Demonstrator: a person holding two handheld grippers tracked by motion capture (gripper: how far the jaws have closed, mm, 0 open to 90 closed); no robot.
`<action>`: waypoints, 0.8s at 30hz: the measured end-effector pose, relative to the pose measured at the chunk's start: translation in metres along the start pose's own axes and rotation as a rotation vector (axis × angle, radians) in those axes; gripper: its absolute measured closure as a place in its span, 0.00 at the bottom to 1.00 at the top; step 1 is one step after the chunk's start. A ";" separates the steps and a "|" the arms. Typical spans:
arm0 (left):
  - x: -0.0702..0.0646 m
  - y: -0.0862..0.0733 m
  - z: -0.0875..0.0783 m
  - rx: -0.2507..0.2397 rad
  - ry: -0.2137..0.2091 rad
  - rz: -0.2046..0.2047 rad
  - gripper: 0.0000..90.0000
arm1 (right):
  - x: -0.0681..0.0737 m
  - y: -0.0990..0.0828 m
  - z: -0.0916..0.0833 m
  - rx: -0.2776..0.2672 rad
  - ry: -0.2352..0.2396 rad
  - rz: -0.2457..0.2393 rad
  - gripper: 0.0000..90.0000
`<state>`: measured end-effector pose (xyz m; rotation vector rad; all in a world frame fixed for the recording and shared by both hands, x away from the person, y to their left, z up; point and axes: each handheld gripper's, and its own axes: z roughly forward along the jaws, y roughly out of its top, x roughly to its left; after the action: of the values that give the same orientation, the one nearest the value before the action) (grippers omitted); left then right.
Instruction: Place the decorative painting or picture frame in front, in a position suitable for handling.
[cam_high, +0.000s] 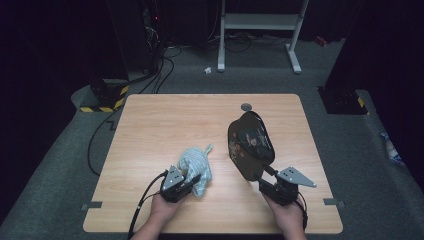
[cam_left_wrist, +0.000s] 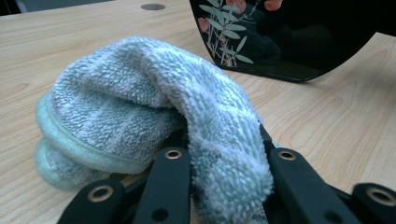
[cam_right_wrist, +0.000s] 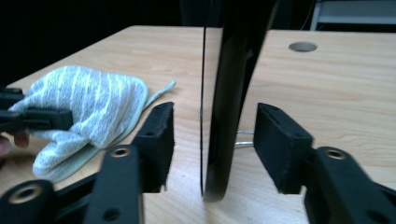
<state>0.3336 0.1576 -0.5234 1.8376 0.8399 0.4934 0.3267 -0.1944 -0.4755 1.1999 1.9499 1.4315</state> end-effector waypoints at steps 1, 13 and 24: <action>-0.001 0.000 0.000 0.001 0.003 0.002 0.85 | 0.000 0.000 0.002 0.003 0.000 0.003 0.59; -0.005 -0.002 -0.003 -0.004 0.024 0.029 0.85 | -0.004 0.008 0.021 0.009 0.002 0.047 0.62; -0.008 -0.003 -0.003 0.001 0.055 0.056 0.84 | -0.007 0.011 0.021 -0.039 0.005 0.030 0.83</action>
<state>0.3253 0.1542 -0.5242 1.8594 0.8274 0.5815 0.3499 -0.1879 -0.4742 1.2138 1.9064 1.4825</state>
